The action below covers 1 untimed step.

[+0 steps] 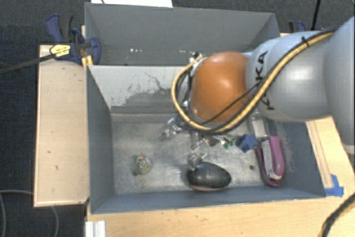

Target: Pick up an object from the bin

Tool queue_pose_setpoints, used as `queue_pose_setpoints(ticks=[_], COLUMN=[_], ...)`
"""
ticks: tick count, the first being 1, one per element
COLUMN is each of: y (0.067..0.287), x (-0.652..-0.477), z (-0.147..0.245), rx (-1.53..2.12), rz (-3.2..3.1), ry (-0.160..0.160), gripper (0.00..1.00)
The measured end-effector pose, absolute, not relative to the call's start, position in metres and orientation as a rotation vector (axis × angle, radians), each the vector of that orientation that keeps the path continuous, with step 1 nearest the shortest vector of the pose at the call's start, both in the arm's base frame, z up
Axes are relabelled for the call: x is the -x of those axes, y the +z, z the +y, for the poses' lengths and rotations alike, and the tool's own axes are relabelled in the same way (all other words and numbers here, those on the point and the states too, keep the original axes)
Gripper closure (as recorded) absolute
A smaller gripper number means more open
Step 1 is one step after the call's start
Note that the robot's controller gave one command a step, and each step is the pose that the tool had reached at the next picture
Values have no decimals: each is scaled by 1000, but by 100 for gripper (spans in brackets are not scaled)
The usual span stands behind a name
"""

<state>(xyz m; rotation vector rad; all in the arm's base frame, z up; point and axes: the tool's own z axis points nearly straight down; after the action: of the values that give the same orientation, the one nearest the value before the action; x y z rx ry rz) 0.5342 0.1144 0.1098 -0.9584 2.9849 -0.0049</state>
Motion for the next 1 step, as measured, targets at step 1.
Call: queue_pose_setpoints(ticks=[1], y=[109], x=[-532], z=[119], rx=[961], rz=[2988], ry=[2], gripper=[100])
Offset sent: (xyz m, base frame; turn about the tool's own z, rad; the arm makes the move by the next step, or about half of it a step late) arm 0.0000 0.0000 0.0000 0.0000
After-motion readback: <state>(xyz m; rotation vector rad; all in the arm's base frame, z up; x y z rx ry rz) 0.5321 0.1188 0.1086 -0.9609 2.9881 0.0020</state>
